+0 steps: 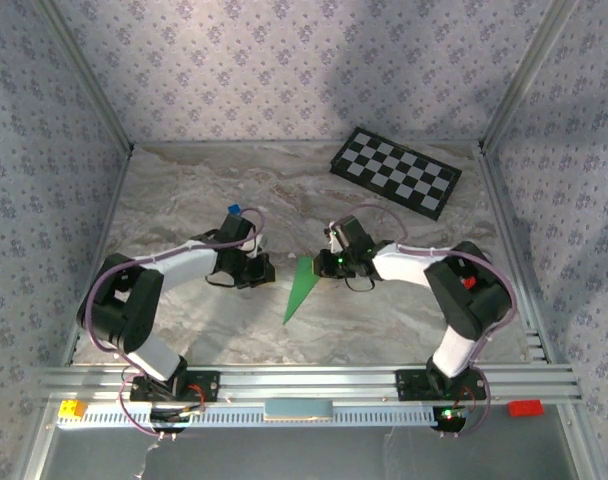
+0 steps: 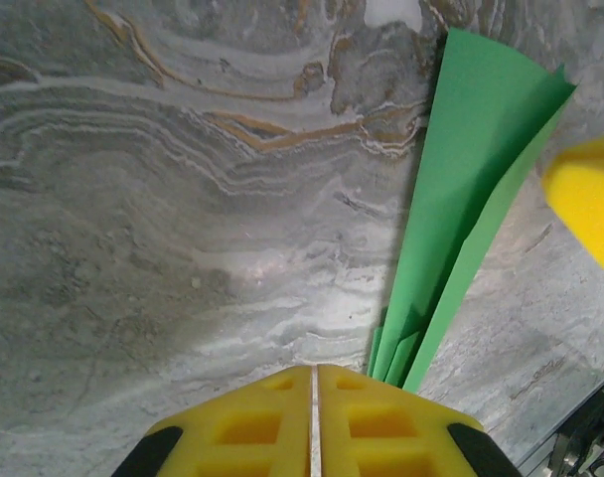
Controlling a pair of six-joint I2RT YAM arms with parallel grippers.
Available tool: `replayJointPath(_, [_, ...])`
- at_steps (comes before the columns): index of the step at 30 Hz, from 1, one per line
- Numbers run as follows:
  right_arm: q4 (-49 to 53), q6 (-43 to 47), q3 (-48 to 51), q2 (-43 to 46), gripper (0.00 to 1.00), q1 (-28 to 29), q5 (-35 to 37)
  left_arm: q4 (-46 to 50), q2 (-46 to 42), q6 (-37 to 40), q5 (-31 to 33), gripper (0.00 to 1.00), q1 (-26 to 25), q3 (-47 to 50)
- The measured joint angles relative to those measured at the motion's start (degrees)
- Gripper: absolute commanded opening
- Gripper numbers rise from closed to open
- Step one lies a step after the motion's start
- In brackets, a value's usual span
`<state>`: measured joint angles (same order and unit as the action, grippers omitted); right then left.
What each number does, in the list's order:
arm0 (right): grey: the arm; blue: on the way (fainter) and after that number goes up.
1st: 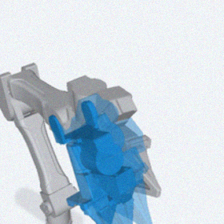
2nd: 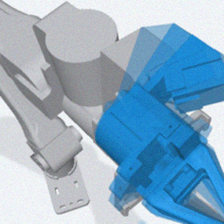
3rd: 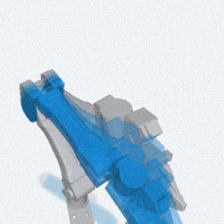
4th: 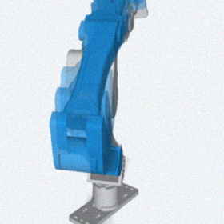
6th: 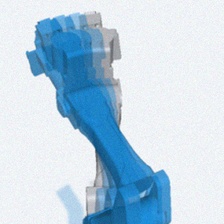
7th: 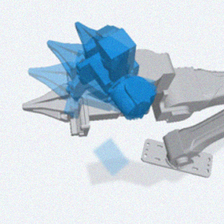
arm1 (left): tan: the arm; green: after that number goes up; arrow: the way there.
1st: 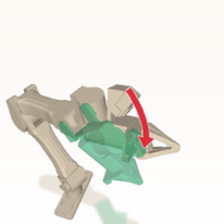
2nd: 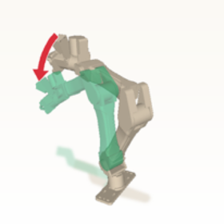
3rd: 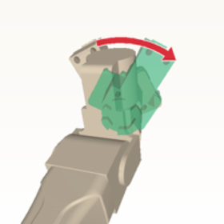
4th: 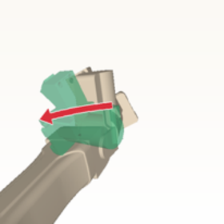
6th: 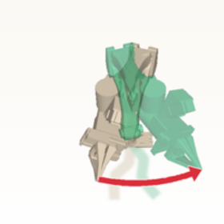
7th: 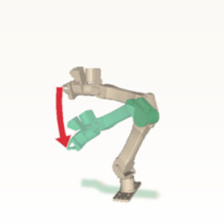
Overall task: Fold a paper plane with a square sheet of paper (pick it up from the middle)
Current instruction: Fold the wing for the fifth time at the center of the table.
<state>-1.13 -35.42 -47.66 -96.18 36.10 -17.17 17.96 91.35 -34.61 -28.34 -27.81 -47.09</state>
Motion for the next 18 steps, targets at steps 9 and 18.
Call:
replayJointPath(9, [-3.9,-6.9,9.8,9.4,0.21,0.0,3.5,-0.9,4.0,0.0,-4.2,0.14,0.1,-0.5])
replayJointPath(18, [-4.9,-9.9,10.3,9.5,0.21,0.2,3.8,-1.5,6.5,0.0,-7.9,0.14,-1.2,-2.1])
